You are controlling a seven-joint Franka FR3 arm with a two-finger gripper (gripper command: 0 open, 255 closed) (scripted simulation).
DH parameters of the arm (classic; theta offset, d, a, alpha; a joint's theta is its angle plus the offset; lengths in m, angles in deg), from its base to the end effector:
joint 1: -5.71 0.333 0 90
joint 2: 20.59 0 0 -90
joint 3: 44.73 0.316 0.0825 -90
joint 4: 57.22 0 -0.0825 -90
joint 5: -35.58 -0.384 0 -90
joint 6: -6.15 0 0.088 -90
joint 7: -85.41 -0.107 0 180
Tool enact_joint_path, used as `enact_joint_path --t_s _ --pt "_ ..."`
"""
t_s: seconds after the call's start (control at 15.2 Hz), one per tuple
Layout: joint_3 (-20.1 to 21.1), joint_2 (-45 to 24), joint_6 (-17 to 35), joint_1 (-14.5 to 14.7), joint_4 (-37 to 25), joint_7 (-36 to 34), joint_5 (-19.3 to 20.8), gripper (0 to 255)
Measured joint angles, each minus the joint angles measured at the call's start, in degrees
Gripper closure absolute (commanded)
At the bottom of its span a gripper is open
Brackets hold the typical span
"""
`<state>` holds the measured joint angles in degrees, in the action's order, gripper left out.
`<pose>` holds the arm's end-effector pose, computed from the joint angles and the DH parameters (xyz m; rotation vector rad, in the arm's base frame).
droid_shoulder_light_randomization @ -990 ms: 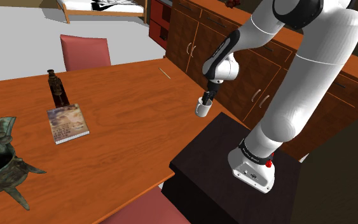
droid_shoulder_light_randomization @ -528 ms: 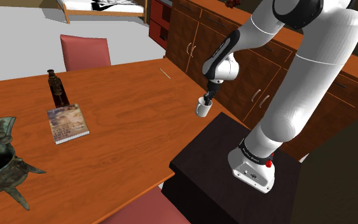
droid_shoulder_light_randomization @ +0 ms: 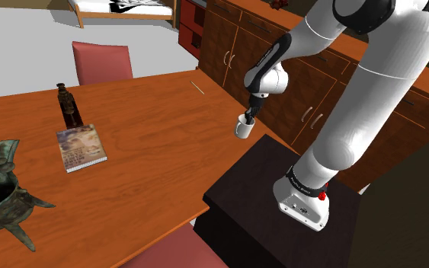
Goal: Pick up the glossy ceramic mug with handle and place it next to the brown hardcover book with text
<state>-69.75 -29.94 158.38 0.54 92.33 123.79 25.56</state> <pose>0.3609 -0.2243 0.1932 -3.0816 0.0218 0.1175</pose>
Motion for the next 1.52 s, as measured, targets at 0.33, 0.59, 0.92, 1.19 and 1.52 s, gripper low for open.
enact_joint_path --t_s 0.33,0.59,0.92,1.19,1.52 --pt "-1.7 4.6 -3.6 0.7 0.4 -3.3 4.7 255" --pt "-2.4 8.7 -7.2 0.9 0.4 -6.1 8.5 255" --pt "-2.5 13.0 -11.6 0.6 -0.2 -8.6 11.8 255" --pt "-2.2 16.5 -15.4 0.2 -0.9 -10.3 14.0 255" --pt "-1.9 19.9 -19.8 -0.3 -2.0 -11.5 15.8 255"
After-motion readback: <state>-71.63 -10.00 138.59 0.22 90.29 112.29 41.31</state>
